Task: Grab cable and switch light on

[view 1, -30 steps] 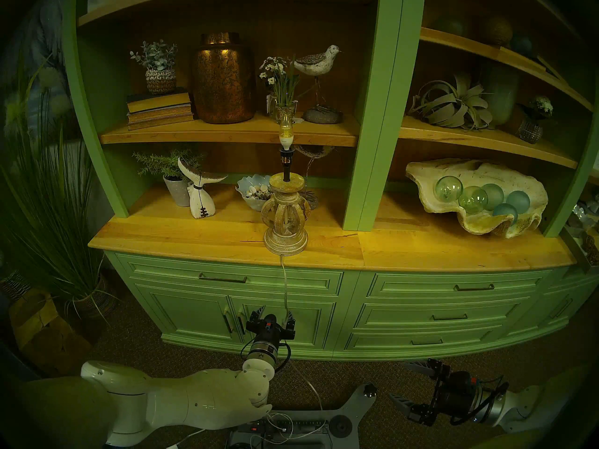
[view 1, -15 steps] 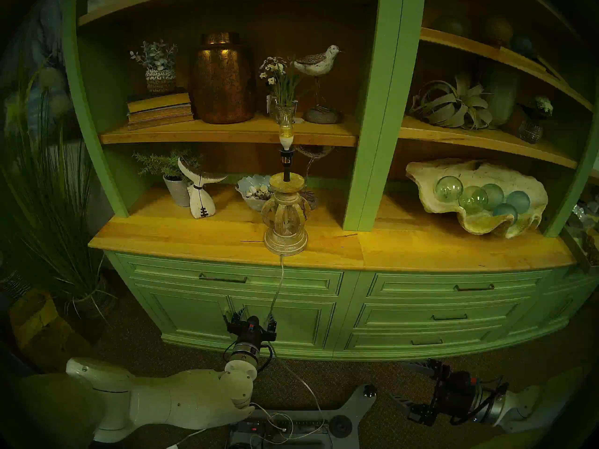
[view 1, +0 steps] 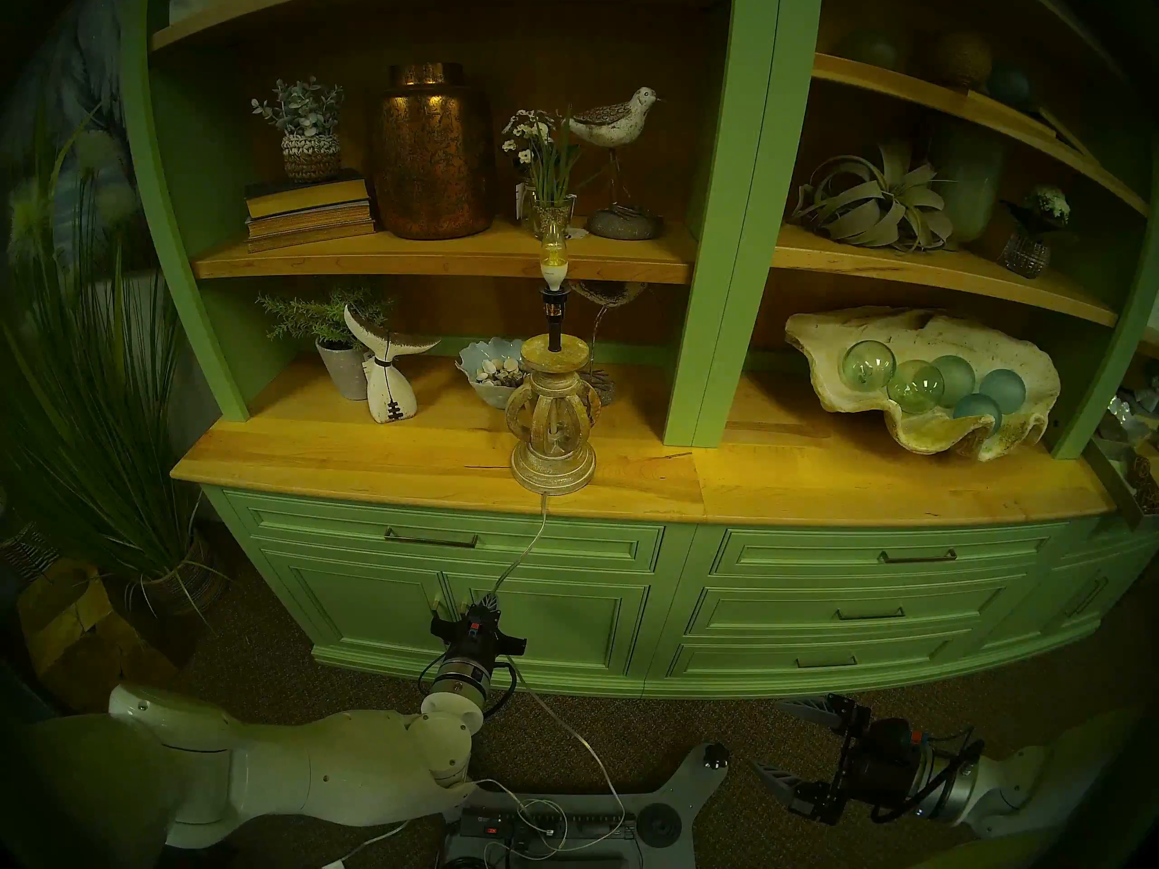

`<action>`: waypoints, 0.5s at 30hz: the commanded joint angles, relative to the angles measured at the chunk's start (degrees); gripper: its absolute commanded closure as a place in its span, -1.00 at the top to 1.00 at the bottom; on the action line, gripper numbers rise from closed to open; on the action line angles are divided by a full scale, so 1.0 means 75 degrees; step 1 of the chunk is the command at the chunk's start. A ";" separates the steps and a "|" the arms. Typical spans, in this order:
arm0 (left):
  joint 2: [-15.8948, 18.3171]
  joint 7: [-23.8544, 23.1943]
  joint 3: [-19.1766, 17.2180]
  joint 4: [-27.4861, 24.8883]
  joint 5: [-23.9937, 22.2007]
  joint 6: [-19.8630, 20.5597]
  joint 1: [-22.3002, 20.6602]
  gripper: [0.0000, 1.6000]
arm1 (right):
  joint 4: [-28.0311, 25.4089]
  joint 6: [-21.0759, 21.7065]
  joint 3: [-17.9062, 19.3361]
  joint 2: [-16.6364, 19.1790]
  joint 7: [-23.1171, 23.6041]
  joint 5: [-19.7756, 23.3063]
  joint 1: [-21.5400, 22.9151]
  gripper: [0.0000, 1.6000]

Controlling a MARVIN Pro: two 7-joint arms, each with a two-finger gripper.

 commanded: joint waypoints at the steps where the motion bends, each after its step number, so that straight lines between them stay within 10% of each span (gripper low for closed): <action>1: 0.0578 -0.0932 -0.0082 -0.0910 0.0025 -0.0854 -0.0509 -1.00 | -0.0066 -0.0029 0.0026 0.0022 0.0005 0.0004 0.0024 1.00; 15: 0.1768 -0.2868 -0.0261 -0.2414 -0.0529 -0.1365 -0.1053 -1.00 | -0.0061 -0.0028 0.0027 0.0017 0.0011 0.0004 0.0025 1.00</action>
